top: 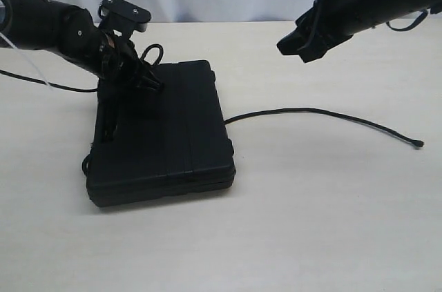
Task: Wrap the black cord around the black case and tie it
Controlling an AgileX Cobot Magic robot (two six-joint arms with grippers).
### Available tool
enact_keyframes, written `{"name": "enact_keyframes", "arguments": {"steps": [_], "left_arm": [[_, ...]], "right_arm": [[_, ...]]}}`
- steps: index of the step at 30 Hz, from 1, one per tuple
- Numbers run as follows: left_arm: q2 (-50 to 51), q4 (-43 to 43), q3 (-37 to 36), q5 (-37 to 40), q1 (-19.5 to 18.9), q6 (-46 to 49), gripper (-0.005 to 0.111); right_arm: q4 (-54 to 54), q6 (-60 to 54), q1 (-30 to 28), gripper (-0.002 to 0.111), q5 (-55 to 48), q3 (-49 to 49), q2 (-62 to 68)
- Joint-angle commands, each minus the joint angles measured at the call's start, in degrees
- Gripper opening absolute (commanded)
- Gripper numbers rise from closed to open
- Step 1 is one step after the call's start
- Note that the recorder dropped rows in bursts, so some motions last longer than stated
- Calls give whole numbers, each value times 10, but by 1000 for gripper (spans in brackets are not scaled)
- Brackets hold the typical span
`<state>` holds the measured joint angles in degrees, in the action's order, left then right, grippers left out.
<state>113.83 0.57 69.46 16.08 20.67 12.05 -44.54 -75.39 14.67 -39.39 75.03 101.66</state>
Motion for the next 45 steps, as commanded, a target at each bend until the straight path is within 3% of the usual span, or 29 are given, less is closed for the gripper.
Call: {"name": "enact_keyframes", "arguments": {"steps": [1,3,14,24,31,35,39,43,45], "left_arm": [[5,-24,0,-7,-1,-1,9],[5,-30,0,-8,-1,11,0],[-47,-30,4,-49,47,128,0],[-46,-29,43,0,120,211,0],[-25,-29,43,56,127,211,0],[-18,-29,43,77,127,208,15],[-18,12,43,62,127,187,36],[-18,23,43,66,127,187,44],[-18,24,43,73,127,186,45]], "right_arm": [[-10,-4,1,58,4,0,-5],[-10,-4,1,58,4,0,-5],[-2,0,0,58,5,0,-5],[97,100,-19,58,26,0,-15],[94,164,-67,58,23,-4,-27],[112,219,-77,66,38,-16,-27],[254,347,-80,82,9,-17,-27],[430,472,-80,83,-47,-17,-21],[457,486,-88,83,-74,-17,-13]]}}
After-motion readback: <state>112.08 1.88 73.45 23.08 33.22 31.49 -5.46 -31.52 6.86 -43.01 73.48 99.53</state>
